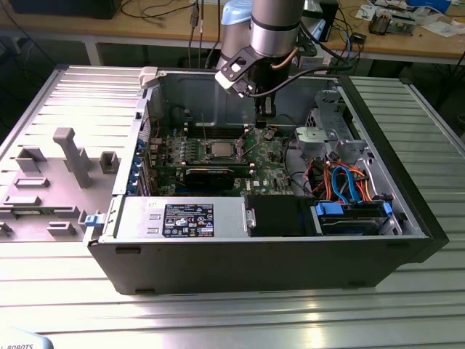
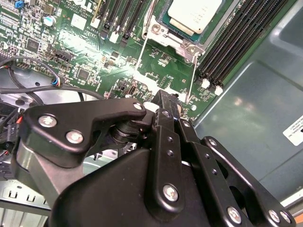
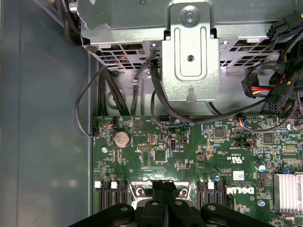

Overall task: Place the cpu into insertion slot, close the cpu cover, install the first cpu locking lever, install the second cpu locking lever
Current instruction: 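Close the cpu cover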

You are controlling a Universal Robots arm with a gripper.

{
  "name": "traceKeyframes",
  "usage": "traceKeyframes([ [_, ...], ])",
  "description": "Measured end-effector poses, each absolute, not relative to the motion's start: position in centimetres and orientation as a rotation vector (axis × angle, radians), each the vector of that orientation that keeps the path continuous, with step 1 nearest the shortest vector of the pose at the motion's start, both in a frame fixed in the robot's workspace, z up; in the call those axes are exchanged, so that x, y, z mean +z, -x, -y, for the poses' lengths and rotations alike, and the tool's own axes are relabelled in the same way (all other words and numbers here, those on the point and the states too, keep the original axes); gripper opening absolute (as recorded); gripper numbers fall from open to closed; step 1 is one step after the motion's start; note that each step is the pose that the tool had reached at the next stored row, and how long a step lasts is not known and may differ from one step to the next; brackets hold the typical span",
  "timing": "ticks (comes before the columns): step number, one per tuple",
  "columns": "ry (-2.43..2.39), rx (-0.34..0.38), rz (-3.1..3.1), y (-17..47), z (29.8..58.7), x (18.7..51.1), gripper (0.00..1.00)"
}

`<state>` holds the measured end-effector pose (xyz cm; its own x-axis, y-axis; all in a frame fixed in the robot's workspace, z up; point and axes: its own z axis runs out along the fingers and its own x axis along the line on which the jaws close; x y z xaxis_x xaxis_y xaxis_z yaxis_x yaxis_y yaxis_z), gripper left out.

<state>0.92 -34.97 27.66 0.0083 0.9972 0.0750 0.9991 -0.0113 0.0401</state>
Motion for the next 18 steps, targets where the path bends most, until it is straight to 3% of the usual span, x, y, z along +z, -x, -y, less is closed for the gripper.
traceKeyframes([
  [18, 2.201, -0.096, 2.178, -3.5, 35.0, 25.8, 0.11],
])
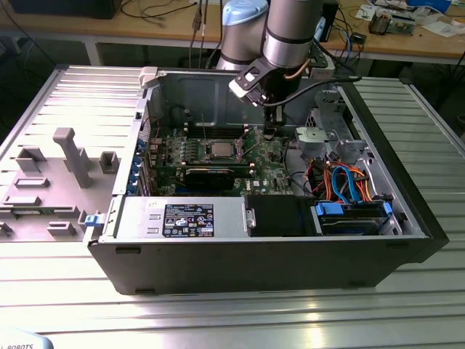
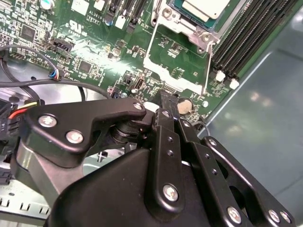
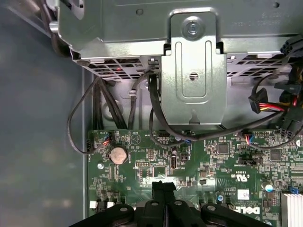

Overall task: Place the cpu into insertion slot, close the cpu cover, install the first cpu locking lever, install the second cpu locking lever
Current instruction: 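Close the cpu cover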

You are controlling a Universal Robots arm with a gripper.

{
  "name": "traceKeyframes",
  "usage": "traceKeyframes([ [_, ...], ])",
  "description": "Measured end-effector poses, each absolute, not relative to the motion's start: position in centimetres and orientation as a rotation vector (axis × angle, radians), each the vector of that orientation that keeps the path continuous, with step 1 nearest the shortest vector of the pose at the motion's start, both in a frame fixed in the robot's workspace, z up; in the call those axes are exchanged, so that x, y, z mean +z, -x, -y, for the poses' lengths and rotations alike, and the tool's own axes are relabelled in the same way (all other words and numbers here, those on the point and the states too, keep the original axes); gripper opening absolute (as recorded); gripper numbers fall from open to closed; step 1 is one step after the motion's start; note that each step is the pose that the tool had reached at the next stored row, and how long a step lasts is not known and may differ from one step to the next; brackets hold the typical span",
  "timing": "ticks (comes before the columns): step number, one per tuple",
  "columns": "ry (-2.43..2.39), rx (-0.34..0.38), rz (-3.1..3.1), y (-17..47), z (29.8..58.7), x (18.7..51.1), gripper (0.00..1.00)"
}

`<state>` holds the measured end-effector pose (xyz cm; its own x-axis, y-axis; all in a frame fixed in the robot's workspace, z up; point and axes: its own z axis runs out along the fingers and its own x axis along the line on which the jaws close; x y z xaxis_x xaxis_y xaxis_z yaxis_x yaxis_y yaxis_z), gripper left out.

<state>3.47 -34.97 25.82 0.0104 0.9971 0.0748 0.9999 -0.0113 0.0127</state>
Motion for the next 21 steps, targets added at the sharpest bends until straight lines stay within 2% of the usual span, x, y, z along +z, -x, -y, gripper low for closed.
traceKeyframes([
  [7, 2.200, -0.093, 2.176, -3.6, 35.0, 24.6, 0.11],
  [21, 2.199, -0.094, 2.176, -2.7, 35.0, 24.6, 0.11],
])
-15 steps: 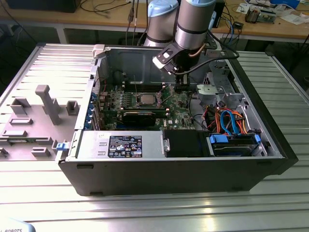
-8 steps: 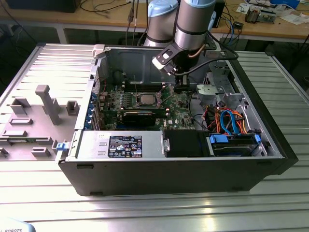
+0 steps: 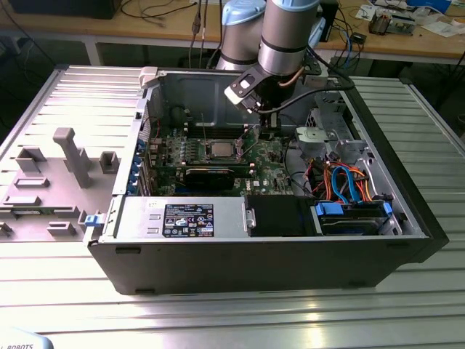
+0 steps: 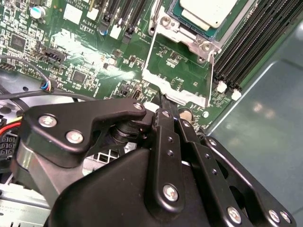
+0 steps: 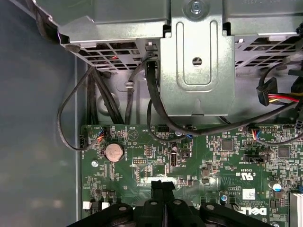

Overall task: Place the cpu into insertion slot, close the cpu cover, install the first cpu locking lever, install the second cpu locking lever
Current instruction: 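Close the cpu cover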

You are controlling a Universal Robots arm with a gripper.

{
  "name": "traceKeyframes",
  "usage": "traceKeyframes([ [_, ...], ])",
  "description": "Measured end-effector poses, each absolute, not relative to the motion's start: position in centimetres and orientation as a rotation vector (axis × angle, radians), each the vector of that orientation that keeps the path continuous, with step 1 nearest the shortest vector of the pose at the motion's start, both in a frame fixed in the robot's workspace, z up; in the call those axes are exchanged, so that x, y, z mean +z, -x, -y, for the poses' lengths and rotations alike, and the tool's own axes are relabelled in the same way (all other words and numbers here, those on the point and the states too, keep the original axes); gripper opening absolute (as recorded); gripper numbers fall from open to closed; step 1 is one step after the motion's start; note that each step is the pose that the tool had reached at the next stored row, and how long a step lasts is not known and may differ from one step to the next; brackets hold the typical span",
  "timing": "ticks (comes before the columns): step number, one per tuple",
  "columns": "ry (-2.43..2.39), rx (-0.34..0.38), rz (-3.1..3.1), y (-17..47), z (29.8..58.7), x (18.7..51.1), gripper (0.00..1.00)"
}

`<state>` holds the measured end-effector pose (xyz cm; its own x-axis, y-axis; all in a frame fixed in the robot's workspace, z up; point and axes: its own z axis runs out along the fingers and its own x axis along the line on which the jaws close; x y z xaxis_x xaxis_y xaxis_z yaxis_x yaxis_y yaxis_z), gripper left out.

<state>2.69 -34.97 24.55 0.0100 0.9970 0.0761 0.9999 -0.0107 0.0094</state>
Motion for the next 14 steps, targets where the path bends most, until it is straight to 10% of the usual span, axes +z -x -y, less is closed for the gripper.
traceKeyframes([
  [14, 2.198, -0.094, 2.176, -1.63, 34.97, 24.54, 0.11],
])
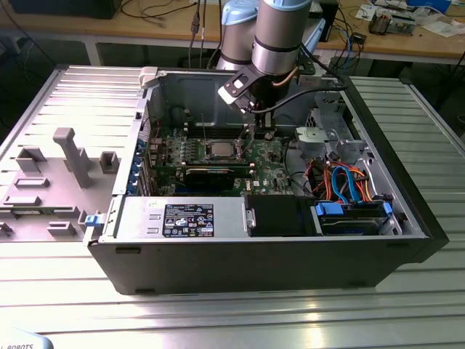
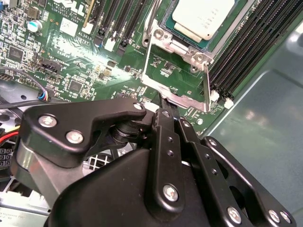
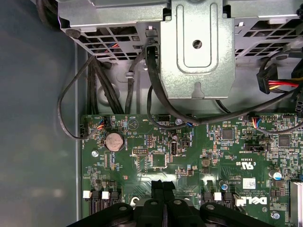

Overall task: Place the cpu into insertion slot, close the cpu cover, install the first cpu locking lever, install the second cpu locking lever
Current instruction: 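Close the cpu cover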

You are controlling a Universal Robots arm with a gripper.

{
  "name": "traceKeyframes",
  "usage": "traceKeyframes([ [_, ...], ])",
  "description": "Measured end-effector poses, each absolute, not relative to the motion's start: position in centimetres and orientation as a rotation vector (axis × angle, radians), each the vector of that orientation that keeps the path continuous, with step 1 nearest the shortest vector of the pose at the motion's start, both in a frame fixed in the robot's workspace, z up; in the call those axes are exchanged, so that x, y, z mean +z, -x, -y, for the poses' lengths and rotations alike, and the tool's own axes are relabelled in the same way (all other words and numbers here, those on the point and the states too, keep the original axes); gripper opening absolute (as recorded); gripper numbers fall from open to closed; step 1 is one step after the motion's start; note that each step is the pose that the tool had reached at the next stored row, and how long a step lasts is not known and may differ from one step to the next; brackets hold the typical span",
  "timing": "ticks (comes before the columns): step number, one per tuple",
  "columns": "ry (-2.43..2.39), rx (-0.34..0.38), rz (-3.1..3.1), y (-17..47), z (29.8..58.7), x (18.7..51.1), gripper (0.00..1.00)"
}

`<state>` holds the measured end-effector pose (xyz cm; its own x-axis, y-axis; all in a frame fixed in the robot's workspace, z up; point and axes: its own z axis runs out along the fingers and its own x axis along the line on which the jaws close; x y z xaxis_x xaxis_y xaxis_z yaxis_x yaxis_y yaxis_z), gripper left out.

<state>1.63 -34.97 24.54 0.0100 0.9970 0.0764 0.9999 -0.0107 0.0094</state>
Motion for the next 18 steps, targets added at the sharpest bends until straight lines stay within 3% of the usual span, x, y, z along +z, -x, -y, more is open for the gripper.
traceKeyframes([
  [18, 2.199, -0.094, 2.176, -1.26, 34.97, 24.54, 0.11],
])
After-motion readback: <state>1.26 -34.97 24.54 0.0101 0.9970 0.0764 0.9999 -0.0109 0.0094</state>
